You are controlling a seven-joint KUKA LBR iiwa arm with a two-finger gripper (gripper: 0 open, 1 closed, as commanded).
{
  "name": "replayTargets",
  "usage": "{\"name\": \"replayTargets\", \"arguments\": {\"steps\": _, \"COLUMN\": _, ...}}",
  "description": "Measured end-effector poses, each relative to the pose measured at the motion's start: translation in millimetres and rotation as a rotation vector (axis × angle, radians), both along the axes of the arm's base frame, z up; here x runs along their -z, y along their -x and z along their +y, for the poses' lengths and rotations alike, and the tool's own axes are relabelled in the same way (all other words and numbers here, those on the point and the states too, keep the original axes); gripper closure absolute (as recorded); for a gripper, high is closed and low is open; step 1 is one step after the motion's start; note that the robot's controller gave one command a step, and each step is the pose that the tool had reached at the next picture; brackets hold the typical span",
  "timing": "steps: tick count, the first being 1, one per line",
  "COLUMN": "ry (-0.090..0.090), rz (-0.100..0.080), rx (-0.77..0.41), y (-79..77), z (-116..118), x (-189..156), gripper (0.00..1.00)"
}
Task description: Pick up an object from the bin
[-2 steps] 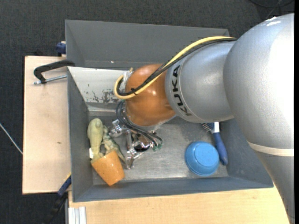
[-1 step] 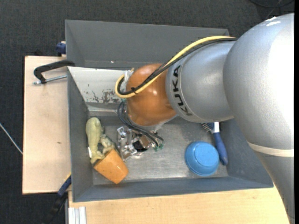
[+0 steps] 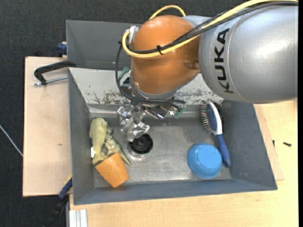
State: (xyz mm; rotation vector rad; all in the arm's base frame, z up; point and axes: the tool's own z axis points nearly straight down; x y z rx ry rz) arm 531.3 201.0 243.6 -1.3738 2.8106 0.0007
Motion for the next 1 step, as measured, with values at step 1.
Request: {"name": "replayTargets", "arguments": {"steps": 1, "ry": 0.001, "rz": 0.007, "rx": 0.002, "y": 1.0, "z": -0.6, "x": 2.8, "gripper": 0.0}}
